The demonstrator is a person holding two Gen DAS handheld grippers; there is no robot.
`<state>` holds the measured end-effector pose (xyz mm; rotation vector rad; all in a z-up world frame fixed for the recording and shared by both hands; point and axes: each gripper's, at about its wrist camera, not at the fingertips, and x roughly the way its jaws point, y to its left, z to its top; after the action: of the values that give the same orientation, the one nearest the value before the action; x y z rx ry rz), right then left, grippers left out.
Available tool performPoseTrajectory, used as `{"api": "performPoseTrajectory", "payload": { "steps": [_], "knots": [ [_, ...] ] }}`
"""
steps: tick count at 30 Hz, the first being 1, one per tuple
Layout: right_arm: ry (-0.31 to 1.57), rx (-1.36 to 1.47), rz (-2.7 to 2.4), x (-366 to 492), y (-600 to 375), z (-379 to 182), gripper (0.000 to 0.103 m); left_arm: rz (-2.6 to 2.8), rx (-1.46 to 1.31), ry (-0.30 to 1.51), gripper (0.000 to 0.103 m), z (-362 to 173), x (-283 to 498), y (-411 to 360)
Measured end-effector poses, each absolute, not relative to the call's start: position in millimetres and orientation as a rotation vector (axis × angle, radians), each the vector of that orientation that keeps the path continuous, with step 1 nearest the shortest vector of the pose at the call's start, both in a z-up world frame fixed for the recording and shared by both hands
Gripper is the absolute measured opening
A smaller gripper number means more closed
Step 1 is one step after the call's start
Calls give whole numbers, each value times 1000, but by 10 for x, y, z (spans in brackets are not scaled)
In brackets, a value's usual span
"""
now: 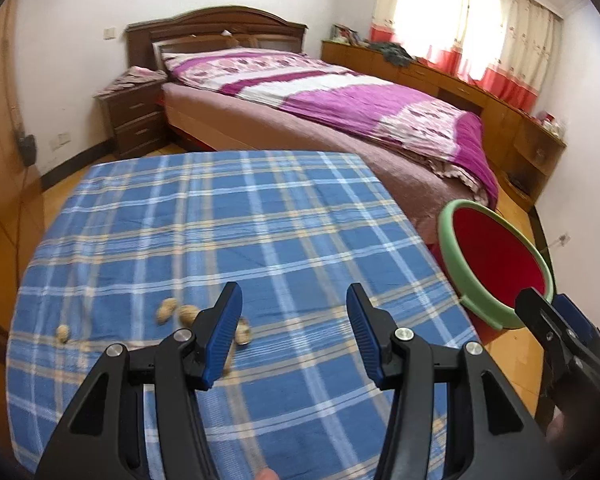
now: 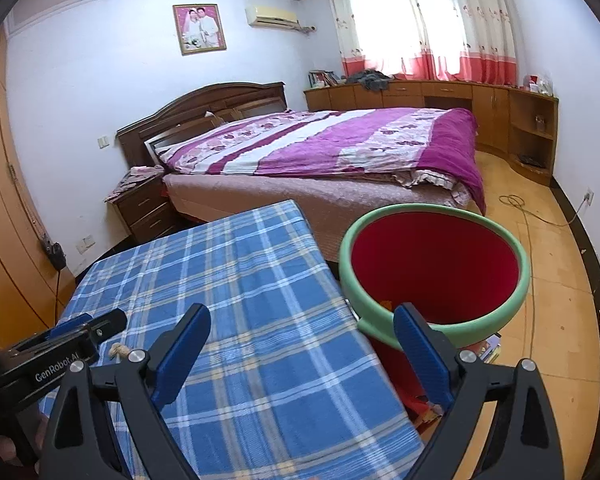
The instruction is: Collect trash
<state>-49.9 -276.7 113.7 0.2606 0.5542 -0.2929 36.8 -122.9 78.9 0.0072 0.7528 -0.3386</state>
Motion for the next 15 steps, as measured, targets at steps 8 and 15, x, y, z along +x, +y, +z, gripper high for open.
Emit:
{"api": "performPoseTrajectory", "payload": {
  "steps": [8, 15],
  "knots": [
    [510, 233, -272, -649, -2573, 1051, 98, -236, 1, 685, 55, 713, 173, -950],
    [500, 223, -264, -723, -2482, 1003, 98, -188, 3, 677, 55, 589, 75, -806]
  ]
}}
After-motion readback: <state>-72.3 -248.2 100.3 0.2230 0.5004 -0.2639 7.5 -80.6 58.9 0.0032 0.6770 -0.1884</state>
